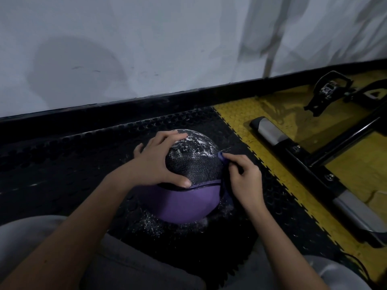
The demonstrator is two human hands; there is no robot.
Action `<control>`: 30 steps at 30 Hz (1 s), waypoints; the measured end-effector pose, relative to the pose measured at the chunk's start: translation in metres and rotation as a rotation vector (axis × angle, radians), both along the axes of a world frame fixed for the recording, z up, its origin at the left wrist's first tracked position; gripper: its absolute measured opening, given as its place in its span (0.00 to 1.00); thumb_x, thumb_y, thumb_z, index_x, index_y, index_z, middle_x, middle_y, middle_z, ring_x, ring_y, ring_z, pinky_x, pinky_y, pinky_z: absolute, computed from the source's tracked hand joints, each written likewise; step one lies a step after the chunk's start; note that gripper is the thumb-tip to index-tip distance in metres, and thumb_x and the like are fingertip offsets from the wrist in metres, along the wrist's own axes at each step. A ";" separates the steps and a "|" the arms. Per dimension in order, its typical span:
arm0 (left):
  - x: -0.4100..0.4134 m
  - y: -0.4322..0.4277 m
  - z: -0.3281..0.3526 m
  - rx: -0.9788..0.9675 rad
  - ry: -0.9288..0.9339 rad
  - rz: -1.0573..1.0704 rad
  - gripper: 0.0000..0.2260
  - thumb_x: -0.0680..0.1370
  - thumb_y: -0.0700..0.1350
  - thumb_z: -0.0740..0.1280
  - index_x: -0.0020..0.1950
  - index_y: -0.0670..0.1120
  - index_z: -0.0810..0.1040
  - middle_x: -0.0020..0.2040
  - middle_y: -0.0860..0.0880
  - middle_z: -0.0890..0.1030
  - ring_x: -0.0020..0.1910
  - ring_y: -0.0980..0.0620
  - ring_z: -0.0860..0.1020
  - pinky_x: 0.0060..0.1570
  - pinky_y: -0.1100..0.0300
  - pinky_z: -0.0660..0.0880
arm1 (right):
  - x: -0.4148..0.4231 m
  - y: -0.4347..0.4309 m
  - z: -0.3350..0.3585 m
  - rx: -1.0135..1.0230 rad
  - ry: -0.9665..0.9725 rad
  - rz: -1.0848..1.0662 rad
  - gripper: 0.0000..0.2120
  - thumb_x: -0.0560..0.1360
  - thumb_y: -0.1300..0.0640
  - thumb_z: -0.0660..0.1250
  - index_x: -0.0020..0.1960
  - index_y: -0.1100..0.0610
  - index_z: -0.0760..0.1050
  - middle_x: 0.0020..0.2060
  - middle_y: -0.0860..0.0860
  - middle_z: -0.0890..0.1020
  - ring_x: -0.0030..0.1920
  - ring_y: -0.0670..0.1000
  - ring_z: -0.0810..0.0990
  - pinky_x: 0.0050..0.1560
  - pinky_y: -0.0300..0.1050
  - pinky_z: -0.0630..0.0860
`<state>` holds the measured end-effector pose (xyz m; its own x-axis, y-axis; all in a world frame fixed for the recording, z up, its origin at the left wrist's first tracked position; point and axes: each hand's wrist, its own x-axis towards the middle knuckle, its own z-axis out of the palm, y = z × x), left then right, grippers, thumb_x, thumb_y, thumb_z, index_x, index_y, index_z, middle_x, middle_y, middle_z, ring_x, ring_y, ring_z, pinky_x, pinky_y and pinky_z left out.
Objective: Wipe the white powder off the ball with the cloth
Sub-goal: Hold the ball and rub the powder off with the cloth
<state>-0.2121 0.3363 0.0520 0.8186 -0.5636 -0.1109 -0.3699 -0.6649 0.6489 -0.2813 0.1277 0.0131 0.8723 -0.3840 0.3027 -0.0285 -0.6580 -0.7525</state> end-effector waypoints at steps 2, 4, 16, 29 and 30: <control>-0.001 -0.002 0.000 -0.002 -0.014 0.003 0.48 0.49 0.72 0.65 0.68 0.70 0.54 0.67 0.68 0.53 0.71 0.59 0.53 0.69 0.44 0.41 | -0.009 0.011 0.004 -0.101 -0.066 0.015 0.16 0.72 0.71 0.61 0.52 0.57 0.81 0.45 0.45 0.79 0.48 0.53 0.77 0.50 0.24 0.64; -0.002 0.000 -0.001 -0.005 -0.023 0.012 0.47 0.48 0.72 0.65 0.66 0.71 0.54 0.67 0.68 0.53 0.71 0.59 0.53 0.69 0.45 0.42 | -0.021 0.030 0.009 -0.248 -0.173 0.128 0.15 0.71 0.67 0.61 0.53 0.57 0.81 0.48 0.47 0.80 0.46 0.52 0.73 0.53 0.28 0.64; -0.002 -0.001 -0.001 -0.015 -0.017 0.010 0.46 0.48 0.71 0.66 0.65 0.72 0.54 0.67 0.67 0.54 0.71 0.60 0.53 0.68 0.45 0.41 | -0.008 0.017 0.008 -0.253 -0.080 0.093 0.16 0.71 0.69 0.61 0.53 0.58 0.81 0.48 0.50 0.81 0.46 0.54 0.74 0.52 0.27 0.63; -0.004 -0.004 -0.003 -0.001 -0.035 0.017 0.50 0.48 0.72 0.65 0.69 0.67 0.55 0.69 0.65 0.53 0.70 0.58 0.54 0.68 0.45 0.42 | -0.009 0.018 0.011 -0.255 -0.105 0.096 0.16 0.71 0.70 0.62 0.52 0.57 0.81 0.47 0.48 0.80 0.46 0.54 0.74 0.50 0.26 0.62; -0.004 -0.004 -0.003 0.005 -0.038 0.022 0.50 0.47 0.72 0.65 0.69 0.67 0.55 0.69 0.65 0.53 0.70 0.58 0.54 0.68 0.45 0.42 | -0.014 0.028 0.014 -0.312 -0.151 0.150 0.15 0.71 0.69 0.62 0.52 0.57 0.81 0.47 0.48 0.80 0.45 0.52 0.72 0.50 0.28 0.63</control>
<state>-0.2160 0.3325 0.0492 0.8345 -0.5449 -0.0819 -0.3796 -0.6763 0.6313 -0.2956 0.1557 0.0267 0.8483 -0.1244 0.5148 0.1815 -0.8449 -0.5032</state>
